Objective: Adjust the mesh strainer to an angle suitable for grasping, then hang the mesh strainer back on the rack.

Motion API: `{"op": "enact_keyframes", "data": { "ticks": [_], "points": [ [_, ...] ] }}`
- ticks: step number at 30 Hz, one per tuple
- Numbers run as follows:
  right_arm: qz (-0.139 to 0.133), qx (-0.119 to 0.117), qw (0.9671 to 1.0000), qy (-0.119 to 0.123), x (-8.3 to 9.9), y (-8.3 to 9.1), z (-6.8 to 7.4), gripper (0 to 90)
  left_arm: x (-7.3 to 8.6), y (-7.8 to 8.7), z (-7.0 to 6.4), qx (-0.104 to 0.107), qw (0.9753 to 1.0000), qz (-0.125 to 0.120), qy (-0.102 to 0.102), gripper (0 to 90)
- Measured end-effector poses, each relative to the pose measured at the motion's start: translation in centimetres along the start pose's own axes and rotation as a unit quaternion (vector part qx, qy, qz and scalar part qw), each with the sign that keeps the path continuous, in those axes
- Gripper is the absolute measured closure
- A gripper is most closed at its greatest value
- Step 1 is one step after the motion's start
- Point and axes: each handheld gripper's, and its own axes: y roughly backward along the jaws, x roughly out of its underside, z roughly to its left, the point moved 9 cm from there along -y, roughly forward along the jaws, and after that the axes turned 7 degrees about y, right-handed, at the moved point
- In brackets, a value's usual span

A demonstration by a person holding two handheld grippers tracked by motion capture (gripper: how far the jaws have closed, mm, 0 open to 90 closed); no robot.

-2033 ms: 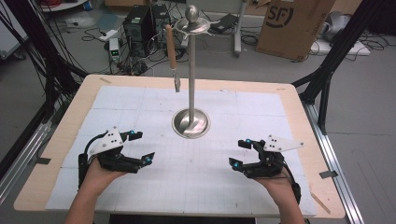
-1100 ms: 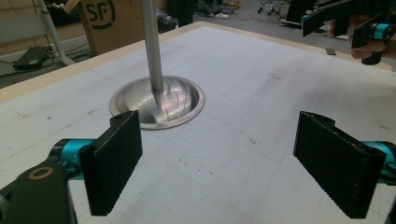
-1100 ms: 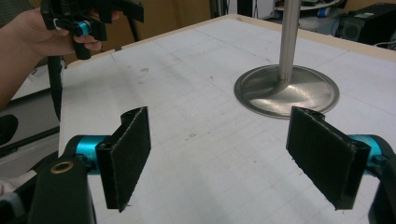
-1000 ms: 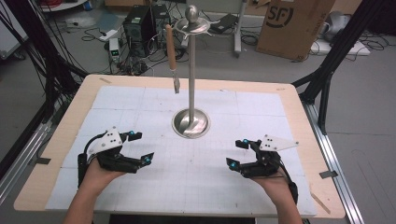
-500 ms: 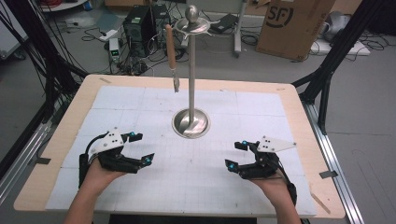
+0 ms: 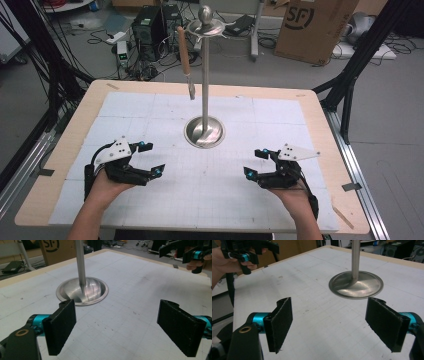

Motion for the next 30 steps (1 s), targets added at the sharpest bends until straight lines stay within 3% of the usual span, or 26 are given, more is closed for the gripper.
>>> {"op": "enact_keyframes", "data": {
  "ticks": [18, 30],
  "points": [
    [-0.01, -0.007, 0.9999, 0.003, -0.48, 0.17, 0.35, 21.1, -0.08, 0.22, 0.16, -0.007, 1.0, -0.003, 0.003, 16.4],
    [-0.003, 0.002, 1.0, 0.004, -0.17, 0.42, 0.27, 21.1, -0.49, 0.33, 0.24, -0.008, 0.9999, -0.009, 0.001, 16.4]
  ]
}}
